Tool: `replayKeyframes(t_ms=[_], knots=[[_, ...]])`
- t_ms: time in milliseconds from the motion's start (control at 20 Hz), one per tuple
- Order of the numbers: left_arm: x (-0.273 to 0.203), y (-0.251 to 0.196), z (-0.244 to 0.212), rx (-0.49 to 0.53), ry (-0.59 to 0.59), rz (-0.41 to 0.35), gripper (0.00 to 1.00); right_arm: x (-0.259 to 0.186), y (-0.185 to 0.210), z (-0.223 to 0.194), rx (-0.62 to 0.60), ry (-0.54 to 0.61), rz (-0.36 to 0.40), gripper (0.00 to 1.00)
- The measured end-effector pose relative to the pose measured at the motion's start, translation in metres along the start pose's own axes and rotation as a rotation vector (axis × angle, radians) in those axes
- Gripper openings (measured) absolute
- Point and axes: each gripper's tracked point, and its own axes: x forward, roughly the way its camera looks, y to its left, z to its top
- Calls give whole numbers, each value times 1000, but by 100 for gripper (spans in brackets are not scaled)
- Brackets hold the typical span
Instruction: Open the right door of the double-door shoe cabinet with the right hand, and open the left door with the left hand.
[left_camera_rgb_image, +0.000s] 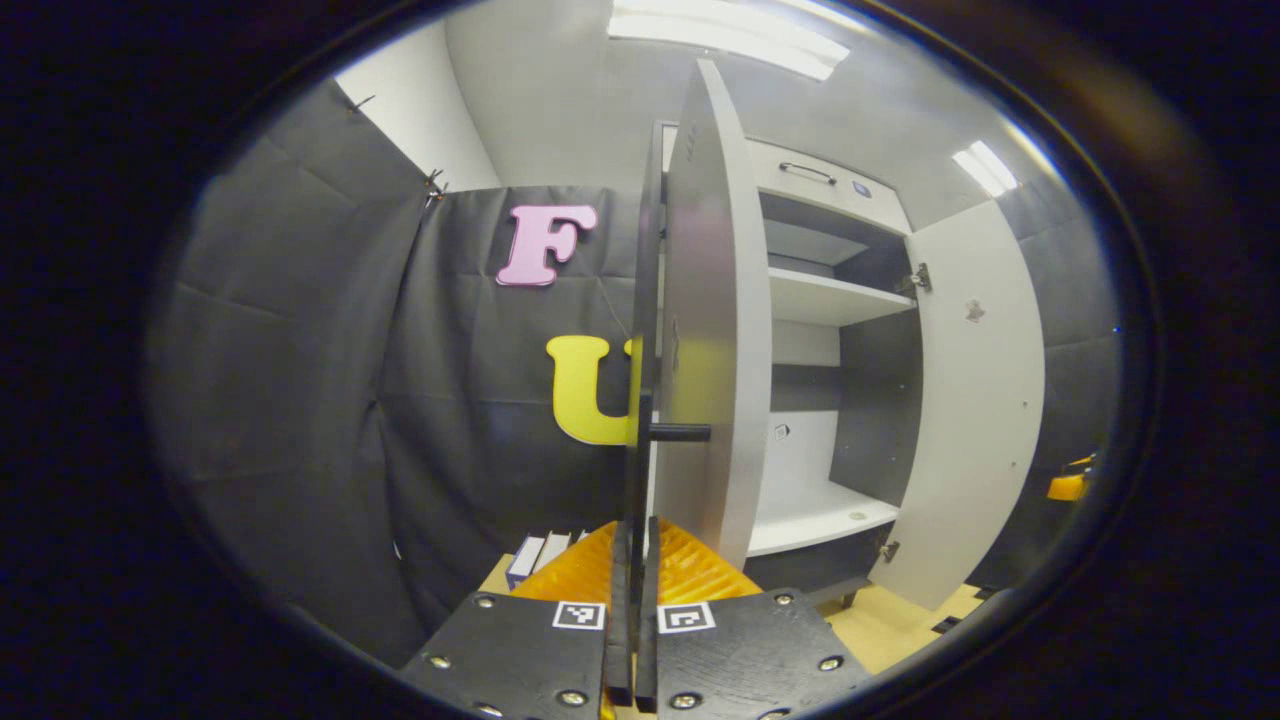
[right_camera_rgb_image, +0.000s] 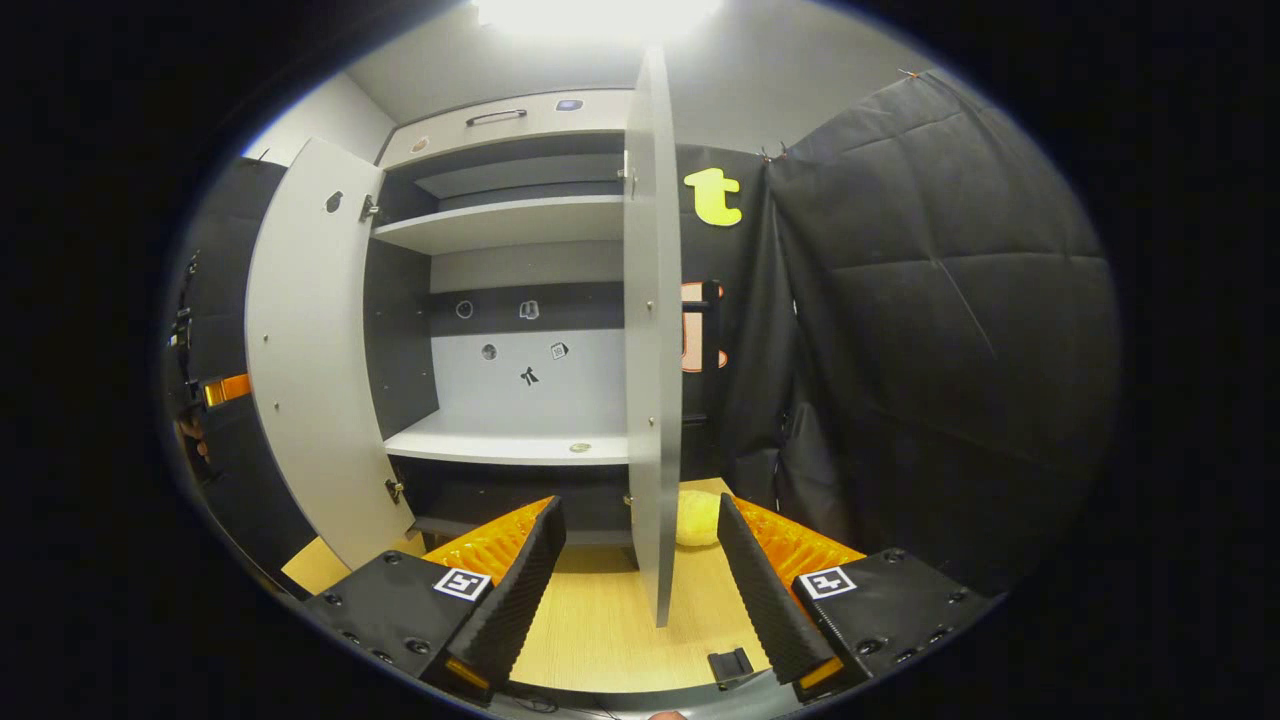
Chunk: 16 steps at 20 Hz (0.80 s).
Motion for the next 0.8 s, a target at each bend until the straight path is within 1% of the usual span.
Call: replayKeyframes(t_ms=[50, 100, 150, 200, 250, 300, 350, 400, 450, 500, 550, 600, 650, 700, 750, 800], knots=[[-8, -2, 1, -2, -3, 5, 5, -3, 0, 3, -6, -10, 8, 92], [-17, -5, 1, -5, -9, 11, 5, -5, 0, 8, -14, -25, 17, 96], [-26, -7, 0, -6, -13, 21, 5, -6, -1, 13, -23, -40, 25, 96], [-37, -9, 0, -6, -16, 38, 5, -9, 0, 17, -31, -51, 34, 92], [-47, -11, 0, -6, -16, 54, 5, -11, 1, 18, -35, -56, 47, 96], [-58, -16, -4, -7, -12, 66, 4, -14, -1, 20, -39, -58, 62, 93], [-68, -24, -5, -2, -10, 71, 5, -18, -4, 22, -42, -65, 74, 93], [-79, -29, -6, 9, -7, 78, 4, -22, -8, 23, -42, -71, 78, 96], [-92, -32, -7, 25, -3, 93, 0, -27, -9, 23, -41, -76, 86, 93], [-105, -38, -8, 41, -3, 104, 4, -31, -10, 23, -39, -78, 96, 93], [-115, -43, -6, 52, -6, 111, 0, -34, -11, 22, -36, -79, 103, 93], [-125, -50, -4, 63, -9, 115, 4, -37, -13, 22, -34, -80, 109, 93], [-135, -55, -4, 73, -11, 117, 0, -42, -14, 21, -31, -82, 115, 93], [-144, -59, -4, 85, -15, 122, 6, -46, -15, 22, -30, -86, 120, 93], [-153, -61, -3, 92, -17, 131, 2, -51, -18, 23, -30, -90, 123, 93], [-159, -65, -3, 95, -21, 134, 7, -55, -21, 24, -31, -95, 124, 92]])
